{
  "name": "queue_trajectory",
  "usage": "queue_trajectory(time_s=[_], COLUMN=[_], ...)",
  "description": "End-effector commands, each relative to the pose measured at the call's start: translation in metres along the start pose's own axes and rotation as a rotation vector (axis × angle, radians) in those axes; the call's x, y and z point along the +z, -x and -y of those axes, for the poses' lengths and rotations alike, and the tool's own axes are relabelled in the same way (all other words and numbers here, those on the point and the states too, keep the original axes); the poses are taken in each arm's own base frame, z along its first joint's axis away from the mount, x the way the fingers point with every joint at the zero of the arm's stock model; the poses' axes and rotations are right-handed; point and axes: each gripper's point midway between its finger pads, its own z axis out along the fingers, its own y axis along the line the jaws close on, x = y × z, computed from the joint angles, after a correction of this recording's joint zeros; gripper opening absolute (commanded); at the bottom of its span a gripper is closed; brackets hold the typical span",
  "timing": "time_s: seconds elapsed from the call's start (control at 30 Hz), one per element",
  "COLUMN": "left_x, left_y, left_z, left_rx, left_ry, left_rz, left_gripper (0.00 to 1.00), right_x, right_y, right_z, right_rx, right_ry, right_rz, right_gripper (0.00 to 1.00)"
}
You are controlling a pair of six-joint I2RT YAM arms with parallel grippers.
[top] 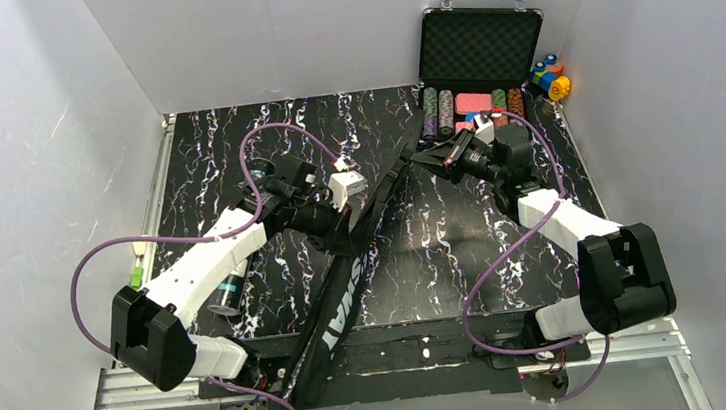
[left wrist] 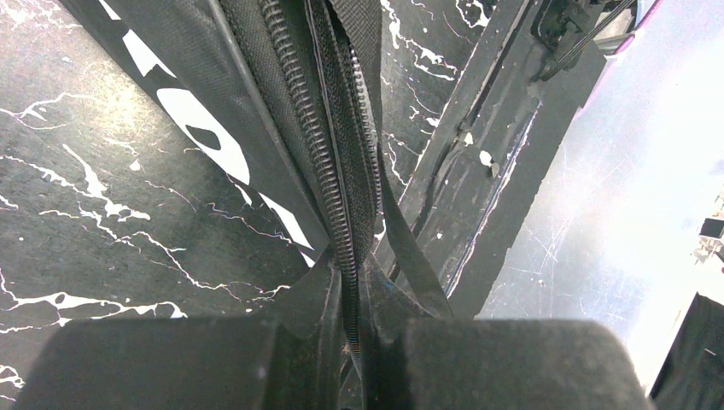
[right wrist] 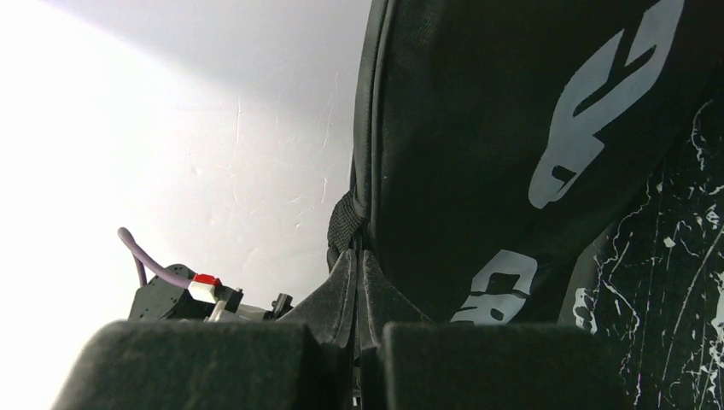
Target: Pack up the badminton gear
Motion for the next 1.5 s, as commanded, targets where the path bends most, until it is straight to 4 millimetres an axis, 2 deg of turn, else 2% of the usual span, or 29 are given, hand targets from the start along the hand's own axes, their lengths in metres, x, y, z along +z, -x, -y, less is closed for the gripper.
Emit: queue_trajectory(time_s=[0.0,0.37,0.6,0.77,0.9,1.07,1.2,1.37,1.43,1.47], left_x=[-0.021,-0.021,-0.021,-0.022,-0.023,-0.023,-0.024,-0.024,-0.025,-0.025], left_y=[0.033,0.034,0.035,0.035,0.036,0.036,0.037,0.039,0.041,0.041], left_z=[0.016,0.016,0.016,0.016,0.016,0.015,0.015,0.012,0.010,0.009], left_rx=[0.088,0.088,0.091,0.091,0.091,0.090,0.089,0.086,0.085,0.083], left_ry=[-0.028,-0.027,-0.026,-0.023,-0.020,-0.016,-0.011,-0.001,0.012,0.020], left_rz=[0.120,0.122,0.126,0.128,0.132,0.132,0.137,0.141,0.146,0.146], left_gripper=[0.00,0.00,0.00,0.00,0.00,0.00,0.00,0.00,0.00,0.00], right_x=[-0.006,0.000,-0.005,-0.003,-0.004,-0.011,-0.019,-0.027,-0.028,-0.033], right_y=[-0.010,-0.067,-0.083,-0.117,-0.147,-0.176,-0.202,-0.215,-0.211,-0.208], right_z=[-0.018,-0.015,-0.013,-0.020,-0.018,-0.013,-0.019,-0.018,-0.006,0.010], right_rx=[-0.040,-0.019,-0.012,-0.025,-0.023,-0.022,-0.046,-0.094,-0.118,-0.113], right_ry=[0.068,0.073,0.070,0.081,0.078,0.074,0.106,0.084,-0.010,-0.114], right_rz=[-0.003,-0.110,-0.140,-0.224,-0.295,-0.385,-0.501,-0.603,-0.591,-0.581], right_gripper=[0.01,0.01,0.01,0.01,0.01,0.01,0.01,0.01,0.16,0.22])
